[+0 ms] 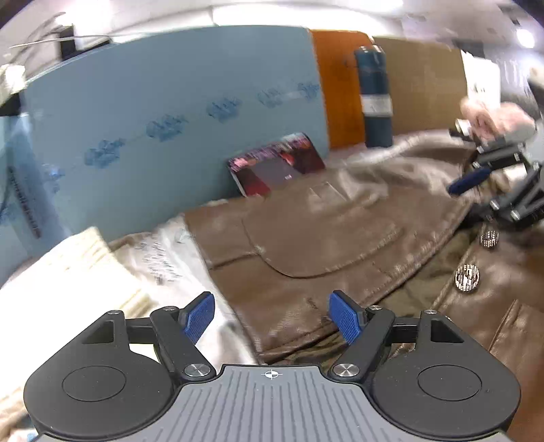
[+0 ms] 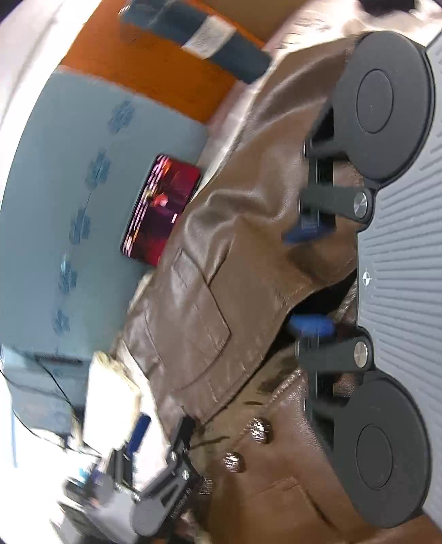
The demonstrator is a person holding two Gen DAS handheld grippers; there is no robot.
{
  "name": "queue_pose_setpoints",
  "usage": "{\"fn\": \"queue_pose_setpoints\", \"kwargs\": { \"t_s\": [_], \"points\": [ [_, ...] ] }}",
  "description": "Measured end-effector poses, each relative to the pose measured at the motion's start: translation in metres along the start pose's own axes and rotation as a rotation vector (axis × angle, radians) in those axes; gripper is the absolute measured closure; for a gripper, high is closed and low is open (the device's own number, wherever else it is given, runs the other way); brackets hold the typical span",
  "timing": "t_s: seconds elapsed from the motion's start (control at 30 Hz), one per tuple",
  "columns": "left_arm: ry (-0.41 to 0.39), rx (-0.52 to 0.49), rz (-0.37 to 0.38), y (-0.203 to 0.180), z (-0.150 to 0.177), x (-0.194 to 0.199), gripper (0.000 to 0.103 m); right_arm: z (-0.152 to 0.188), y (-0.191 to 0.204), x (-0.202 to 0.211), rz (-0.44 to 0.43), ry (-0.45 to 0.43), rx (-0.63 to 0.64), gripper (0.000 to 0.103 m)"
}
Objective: Fold clothes
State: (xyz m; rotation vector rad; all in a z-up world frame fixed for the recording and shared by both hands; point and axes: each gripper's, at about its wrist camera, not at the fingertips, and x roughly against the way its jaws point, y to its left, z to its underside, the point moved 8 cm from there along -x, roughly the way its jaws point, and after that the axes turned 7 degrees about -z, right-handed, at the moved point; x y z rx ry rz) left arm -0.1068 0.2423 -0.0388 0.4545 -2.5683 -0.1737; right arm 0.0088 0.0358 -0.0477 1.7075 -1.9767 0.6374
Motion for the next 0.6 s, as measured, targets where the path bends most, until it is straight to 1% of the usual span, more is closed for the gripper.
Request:
{"fn": "queue_pose_setpoints", "kwargs": {
  "t_s": [0.03,0.1,0.17,0.23,0.3,0.47,0.53,0.6],
  "points": [
    [-0.02,0.051,0.012,0.007,0.0,0.009,0.026,-0.001,-0.006,0.008,-0.003,-0.027,-0.036,0.043],
    [-0.047,0.159,0.074,0.02,0.005,0.03,0.026,0.0,-0.017,0.033,-0.005,-0.096,-0.112,0.028],
    [-0.051,0.202,0.159,0.018,0.017,0.046,0.026,0.004,-0.025,0.055,-0.002,-0.143,-0.172,0.023],
    [-0.017,0.181,0.2,0.008,0.029,0.052,0.026,0.014,-0.032,0.072,0.016,-0.157,-0.201,0.02],
    [0.011,0.157,0.225,-0.001,0.037,0.055,0.026,0.027,-0.035,0.08,0.033,-0.139,-0.225,0.017],
    [0.032,0.124,0.249,-0.016,0.041,0.058,0.026,0.054,-0.041,0.085,0.074,-0.082,-0.282,0.017],
    [0.041,0.111,0.259,-0.022,0.043,0.06,0.026,0.064,-0.041,0.081,0.066,-0.059,-0.298,0.017],
    [0.023,0.134,0.277,-0.023,0.044,0.067,0.027,0.069,-0.041,0.08,0.059,-0.054,-0.307,0.017]
  ]
}}
